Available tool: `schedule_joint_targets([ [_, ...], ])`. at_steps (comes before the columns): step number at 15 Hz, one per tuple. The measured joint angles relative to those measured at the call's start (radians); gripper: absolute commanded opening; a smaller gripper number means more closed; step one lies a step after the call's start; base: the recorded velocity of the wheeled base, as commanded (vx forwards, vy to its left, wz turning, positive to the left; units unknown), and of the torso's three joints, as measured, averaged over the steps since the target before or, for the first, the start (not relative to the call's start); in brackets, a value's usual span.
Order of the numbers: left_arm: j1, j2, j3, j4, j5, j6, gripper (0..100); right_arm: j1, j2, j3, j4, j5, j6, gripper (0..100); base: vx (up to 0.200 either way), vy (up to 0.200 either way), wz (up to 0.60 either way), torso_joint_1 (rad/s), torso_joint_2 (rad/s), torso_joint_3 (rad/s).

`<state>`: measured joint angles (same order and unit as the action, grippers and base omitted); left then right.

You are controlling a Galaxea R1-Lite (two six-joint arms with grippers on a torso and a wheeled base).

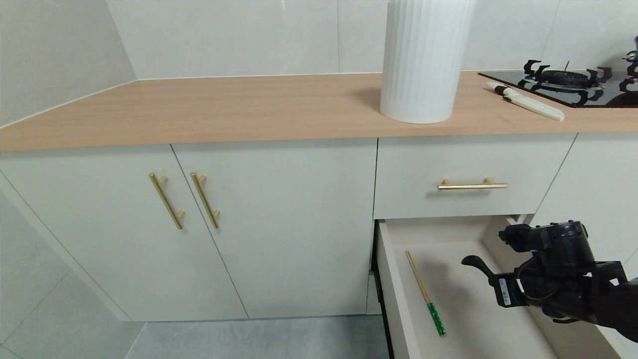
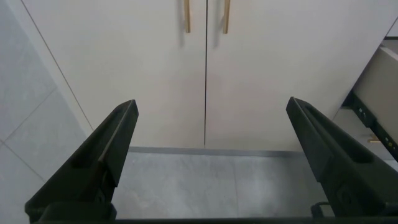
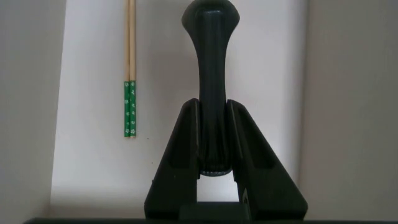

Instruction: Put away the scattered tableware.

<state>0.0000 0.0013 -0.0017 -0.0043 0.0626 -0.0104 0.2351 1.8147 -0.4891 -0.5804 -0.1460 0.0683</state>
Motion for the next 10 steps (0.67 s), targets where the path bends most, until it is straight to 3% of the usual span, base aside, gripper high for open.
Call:
schedule_joint_targets([
  [5,0.000,0.000,0.000,0.000,0.000,0.000,100,0.042,0.077,0.005,-0.113,-0.011,0.009,0,0.000,0.000,0.00,0.000,0.00,0.000],
  [10,0.000,0.000,0.000,0.000,0.000,0.000,100,0.074,0.343,0.033,-0.472,-0.085,0.023,0,0.000,0.000,0.00,0.000,0.00,0.000],
])
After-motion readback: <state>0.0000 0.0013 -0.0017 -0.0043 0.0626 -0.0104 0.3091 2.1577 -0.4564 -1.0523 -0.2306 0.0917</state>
